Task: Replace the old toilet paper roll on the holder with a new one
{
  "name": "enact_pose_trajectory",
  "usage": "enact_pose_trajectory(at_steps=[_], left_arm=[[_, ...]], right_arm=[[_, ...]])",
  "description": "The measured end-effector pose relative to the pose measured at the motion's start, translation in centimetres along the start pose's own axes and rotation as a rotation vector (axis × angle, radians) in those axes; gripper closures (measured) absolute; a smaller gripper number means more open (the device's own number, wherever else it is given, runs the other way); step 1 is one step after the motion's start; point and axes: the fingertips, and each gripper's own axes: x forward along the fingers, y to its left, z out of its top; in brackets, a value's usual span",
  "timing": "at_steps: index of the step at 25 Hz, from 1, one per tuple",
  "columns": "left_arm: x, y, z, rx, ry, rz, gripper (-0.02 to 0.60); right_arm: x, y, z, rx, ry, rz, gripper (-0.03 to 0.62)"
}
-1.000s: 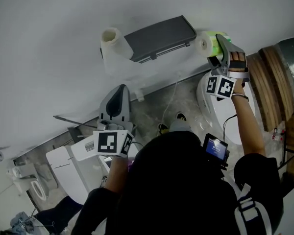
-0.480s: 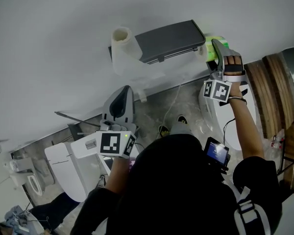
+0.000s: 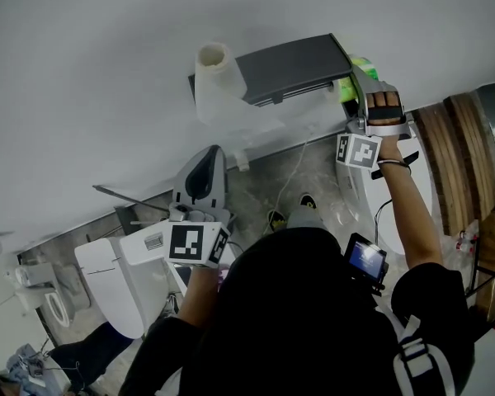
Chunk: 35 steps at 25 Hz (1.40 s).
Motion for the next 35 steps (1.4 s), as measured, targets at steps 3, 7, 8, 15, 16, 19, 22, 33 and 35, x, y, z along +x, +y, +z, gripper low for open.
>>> enact_pose_trajectory(at_steps=[3,7,8,15,16,19,22,33,35], left_arm=[[-0.3,0.2,0.2,0.002,-0.001,0.006,0.558],[-0.8,0.5,0.2,0.000,-0.003,0.015,0.558],[-0.9,0.6,0.1,0.000,-0.002,0.016,0.558],[-1.3,0.6,-0.3,-0.003,-0.001,0.015,0.558],[-1.3,0.6,-0.3,-0.003,-0.003,0.014,0.558],[-1.4,0.6,-0.3,-0.004,-0.009,0.010,0.558],[-1.4,0.7,-0.4,-0.006,-0.013,0.008,0.558],[-2.4,0.7,0.1,-0.008,-0.029,0.014,0.558],[-2.4,0.7,0.0,-0.007,-0.028,0.014,0.558]], right_arm=[[-0.1,-0.2,1.0,0.000,-0.021,0.002,0.181],[-0.3,0.2,2.4,-0.022,-0.044,0.006,0.181],[-0.3,0.2,2.7,-0.028,-0.050,0.008,0.181],[-0.6,0.3,5.6,-0.058,-0.086,0.009,0.181],[-0.6,0.3,6.1,-0.061,-0.090,0.010,0.181],[-0.7,0.4,7.7,-0.064,-0.094,0.014,0.181],[-0.5,1.0,8.8,-0.058,-0.079,0.035,0.181],[-1.0,1.0,10.9,-0.053,-0.065,0.041,0.181],[-1.0,1.2,10.8,-0.045,-0.062,0.046,0.181]])
